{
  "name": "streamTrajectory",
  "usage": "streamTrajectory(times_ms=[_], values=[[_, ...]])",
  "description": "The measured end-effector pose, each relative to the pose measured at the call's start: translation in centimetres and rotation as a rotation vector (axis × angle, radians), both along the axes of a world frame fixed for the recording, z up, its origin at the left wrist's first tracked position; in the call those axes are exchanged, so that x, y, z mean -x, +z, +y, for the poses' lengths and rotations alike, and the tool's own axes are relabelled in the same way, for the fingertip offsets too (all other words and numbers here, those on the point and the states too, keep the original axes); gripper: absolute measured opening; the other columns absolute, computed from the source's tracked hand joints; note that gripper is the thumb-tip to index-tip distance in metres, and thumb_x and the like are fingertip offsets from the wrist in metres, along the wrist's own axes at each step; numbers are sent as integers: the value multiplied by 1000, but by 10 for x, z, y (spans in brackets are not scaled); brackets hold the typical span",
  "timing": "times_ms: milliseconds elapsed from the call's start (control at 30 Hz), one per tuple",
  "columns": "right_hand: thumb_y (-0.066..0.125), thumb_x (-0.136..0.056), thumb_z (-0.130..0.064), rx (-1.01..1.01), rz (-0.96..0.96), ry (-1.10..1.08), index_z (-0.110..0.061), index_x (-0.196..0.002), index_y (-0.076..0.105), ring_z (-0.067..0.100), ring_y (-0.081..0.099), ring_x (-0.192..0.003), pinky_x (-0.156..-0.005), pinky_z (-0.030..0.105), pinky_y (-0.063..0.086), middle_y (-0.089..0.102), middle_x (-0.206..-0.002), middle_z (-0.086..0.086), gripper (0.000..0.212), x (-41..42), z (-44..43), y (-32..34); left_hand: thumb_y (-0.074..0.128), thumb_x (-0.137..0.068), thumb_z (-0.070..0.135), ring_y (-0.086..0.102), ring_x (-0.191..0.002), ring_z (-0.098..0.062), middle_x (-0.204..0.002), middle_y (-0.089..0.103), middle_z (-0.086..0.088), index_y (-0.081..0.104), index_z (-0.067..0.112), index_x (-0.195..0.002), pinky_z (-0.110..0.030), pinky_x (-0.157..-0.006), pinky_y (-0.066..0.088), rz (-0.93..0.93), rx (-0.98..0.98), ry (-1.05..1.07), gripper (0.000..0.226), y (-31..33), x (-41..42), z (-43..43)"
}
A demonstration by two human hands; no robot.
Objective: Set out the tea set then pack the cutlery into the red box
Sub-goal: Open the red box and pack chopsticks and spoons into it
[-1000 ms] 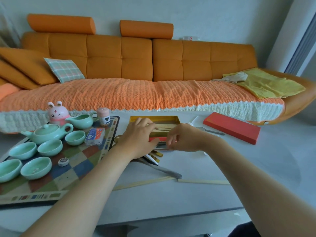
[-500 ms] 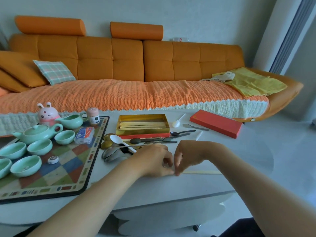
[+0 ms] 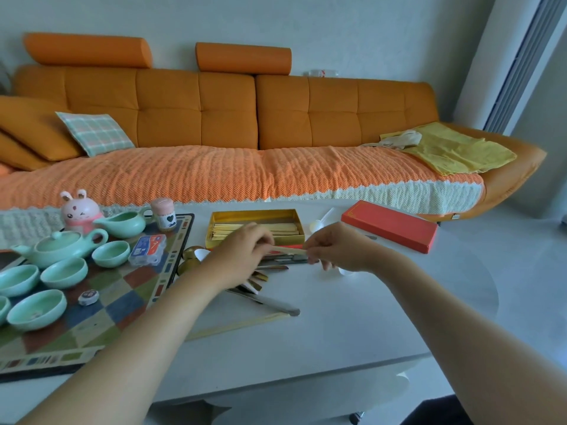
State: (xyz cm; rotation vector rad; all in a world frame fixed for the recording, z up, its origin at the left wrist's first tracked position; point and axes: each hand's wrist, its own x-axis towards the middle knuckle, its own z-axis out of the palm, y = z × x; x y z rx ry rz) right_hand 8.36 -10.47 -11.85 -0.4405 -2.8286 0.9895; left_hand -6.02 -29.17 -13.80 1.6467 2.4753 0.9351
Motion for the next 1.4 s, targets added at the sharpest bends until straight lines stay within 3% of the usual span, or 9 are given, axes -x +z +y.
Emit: streamTrajectory(times_ms=[167,267,433,567,800,1033,1200,1300,1400], values=[[55,-97,-13,-117,80,-101,-19,-110,73,6,62,-65,-60,17,46,72,-85,-3,23,28,5,-6,53,-99,21,52,-92,-7,-102,53,10,60,21,-99,-10,-71,34,38,-63,163,6,0,42,-17],[50,-99,-11,-184,117,-101,-20,-114,71,17,60,-64,-61,28,49,69,-91,-1,28,47,0,-5,55,-98,18,53,-95,-11,-103,56,6,63,20,-100,-18,-72,36,93,-78,241,8,-6,60,-17],[43,-101,-8,-247,192,-182,-17,-118,69,15,58,-79,-67,23,42,63,-122,2,33,90,-1,-13,58,-96,15,48,-116,-21,-120,58,0,62,14,-120,-32,-95,39,304,-48,310,24,-16,77,-13],[40,-98,-4,-299,150,-228,-19,-117,70,22,59,-101,-82,27,45,64,-120,3,38,116,4,-25,48,-100,29,38,-134,-17,-144,48,4,49,20,-141,-35,-110,29,323,65,233,42,-17,81,-10],[41,-96,-5,-258,92,-236,-23,-113,72,12,59,-65,-56,19,47,67,-110,-2,39,139,7,-30,40,-100,45,35,-137,-15,-150,42,6,48,22,-142,-36,-117,16,393,161,168,49,-30,97,-4],[43,-97,-8,-254,93,-230,-22,-124,67,6,55,-71,-71,21,43,66,-123,-1,39,138,4,-30,22,-99,60,38,-137,-14,-149,46,7,52,25,-138,-40,-118,12,297,347,154,60,-31,96,4],[42,-97,-21,-253,4,-71,-27,-121,69,13,62,-83,-75,29,51,70,-109,-4,37,122,-10,-30,19,-98,64,25,-145,-14,-158,31,7,42,25,-147,-44,-122,3,273,442,183,67,-26,95,6],[41,-99,-26,-268,-29,-39,-28,-127,65,18,60,-108,-95,35,49,64,-129,-4,37,114,-14,-29,23,-99,61,21,-147,-17,-161,25,5,33,23,-152,-43,-121,8,268,396,178,65,-25,90,3],[45,-97,-20,-245,46,-43,-28,-129,64,18,59,-115,-101,33,46,58,-138,-5,38,106,-17,-24,35,-100,53,32,-137,-18,-149,41,4,46,23,-144,-40,-113,23,352,235,166,55,-21,83,-3]])
